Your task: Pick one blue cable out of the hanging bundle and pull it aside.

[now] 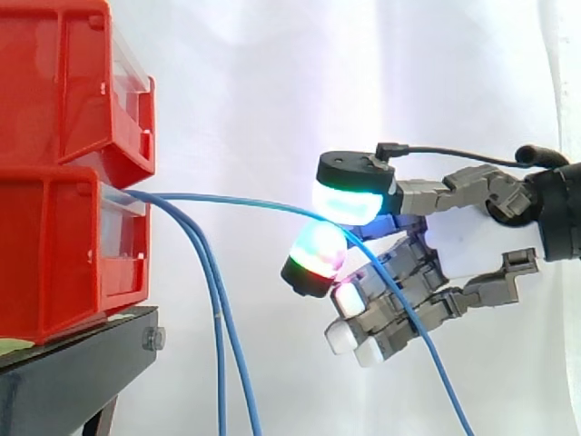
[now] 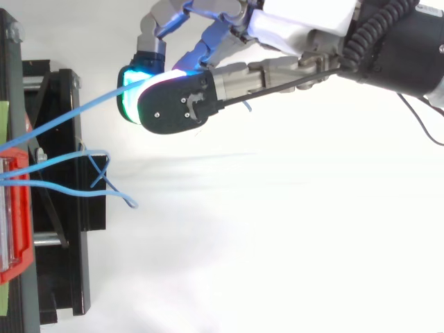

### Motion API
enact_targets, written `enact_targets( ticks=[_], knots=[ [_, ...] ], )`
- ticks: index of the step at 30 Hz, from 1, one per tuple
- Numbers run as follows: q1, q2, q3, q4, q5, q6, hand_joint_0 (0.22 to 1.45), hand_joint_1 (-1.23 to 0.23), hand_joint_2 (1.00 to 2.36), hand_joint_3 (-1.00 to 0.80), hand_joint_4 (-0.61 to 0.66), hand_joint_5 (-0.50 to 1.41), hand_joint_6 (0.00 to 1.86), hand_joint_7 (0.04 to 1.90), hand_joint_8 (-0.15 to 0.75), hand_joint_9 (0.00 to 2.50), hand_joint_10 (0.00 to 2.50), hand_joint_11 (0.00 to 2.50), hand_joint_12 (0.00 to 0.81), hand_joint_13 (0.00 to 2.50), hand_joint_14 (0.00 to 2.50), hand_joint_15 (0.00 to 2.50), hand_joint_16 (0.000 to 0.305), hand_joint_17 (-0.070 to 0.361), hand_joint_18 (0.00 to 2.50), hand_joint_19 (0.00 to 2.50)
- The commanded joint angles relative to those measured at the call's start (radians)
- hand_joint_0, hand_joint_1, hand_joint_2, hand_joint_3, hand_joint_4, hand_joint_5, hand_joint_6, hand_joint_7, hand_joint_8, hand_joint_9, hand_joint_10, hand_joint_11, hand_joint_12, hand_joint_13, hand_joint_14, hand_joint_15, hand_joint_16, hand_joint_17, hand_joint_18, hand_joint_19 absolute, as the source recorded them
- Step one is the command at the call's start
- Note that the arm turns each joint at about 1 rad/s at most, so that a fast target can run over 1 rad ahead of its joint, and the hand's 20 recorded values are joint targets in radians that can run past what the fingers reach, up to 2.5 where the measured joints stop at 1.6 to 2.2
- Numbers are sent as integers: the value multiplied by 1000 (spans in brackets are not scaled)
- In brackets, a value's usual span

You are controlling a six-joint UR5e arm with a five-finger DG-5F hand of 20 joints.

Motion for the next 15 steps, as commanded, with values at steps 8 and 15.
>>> enact_targets(
  ticks=[8,15],
  knots=[
    [-2,0,-4,2,3,19,509,-429,1000,-500,44,-128,890,810,254,1004,17,545,287,829,18,463,43,97,630,414],
    [-5,0,-5,-13,19,30,534,-433,1002,-469,53,-127,872,793,253,996,19,547,284,821,20,467,42,94,619,431]
  ],
)
